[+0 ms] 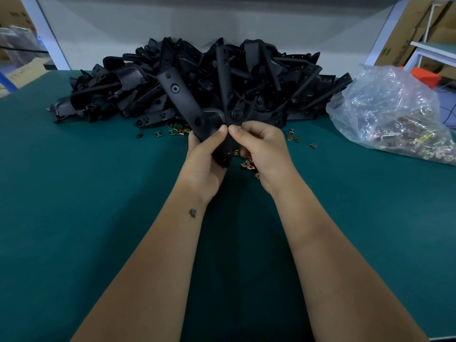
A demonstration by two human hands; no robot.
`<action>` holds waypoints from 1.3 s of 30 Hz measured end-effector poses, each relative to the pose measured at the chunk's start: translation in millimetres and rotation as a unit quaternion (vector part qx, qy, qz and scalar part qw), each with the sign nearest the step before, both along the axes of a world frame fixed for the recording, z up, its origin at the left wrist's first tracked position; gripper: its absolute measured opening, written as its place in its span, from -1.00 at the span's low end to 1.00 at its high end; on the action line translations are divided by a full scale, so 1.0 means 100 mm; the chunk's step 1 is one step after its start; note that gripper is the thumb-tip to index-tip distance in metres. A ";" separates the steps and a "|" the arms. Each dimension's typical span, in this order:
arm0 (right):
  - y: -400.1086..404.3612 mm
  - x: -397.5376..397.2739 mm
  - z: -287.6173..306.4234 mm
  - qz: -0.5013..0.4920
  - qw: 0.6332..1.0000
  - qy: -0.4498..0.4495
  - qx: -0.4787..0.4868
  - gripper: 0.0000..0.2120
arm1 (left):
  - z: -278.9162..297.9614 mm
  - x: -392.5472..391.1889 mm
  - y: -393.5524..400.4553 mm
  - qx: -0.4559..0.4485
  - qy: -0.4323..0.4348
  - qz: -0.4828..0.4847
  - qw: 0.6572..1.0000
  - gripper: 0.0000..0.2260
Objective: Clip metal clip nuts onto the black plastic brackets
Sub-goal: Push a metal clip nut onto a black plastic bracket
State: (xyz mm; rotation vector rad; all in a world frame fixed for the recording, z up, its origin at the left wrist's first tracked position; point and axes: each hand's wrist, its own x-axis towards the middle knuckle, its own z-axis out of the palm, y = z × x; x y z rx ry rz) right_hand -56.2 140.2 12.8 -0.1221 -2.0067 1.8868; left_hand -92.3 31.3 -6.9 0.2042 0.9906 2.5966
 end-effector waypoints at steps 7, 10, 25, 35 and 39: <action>0.51 -0.05 -0.13 -0.338 0.921 -0.050 0.186 -0.71 | 0.02 -0.06 -0.08 0.074 -0.131 0.026 0.988 -0.93; 0.86 -0.05 -0.19 -0.342 0.873 -0.143 0.316 -0.58 | 0.04 -0.06 -0.09 0.066 -0.134 0.026 0.988 -0.91; 0.91 -0.22 -0.35 -0.079 0.800 -0.287 0.522 -0.47 | 0.02 -0.07 -0.06 0.033 -0.120 -0.005 0.992 -0.91; 0.47 -0.07 -0.31 -0.168 0.937 -0.107 0.286 -0.56 | 0.03 -0.04 -0.06 0.019 -0.135 0.010 0.991 -0.90; 0.64 0.05 -0.26 -0.213 0.941 -0.119 0.236 -0.50 | 0.02 -0.04 -0.08 0.017 -0.131 0.006 0.991 -0.89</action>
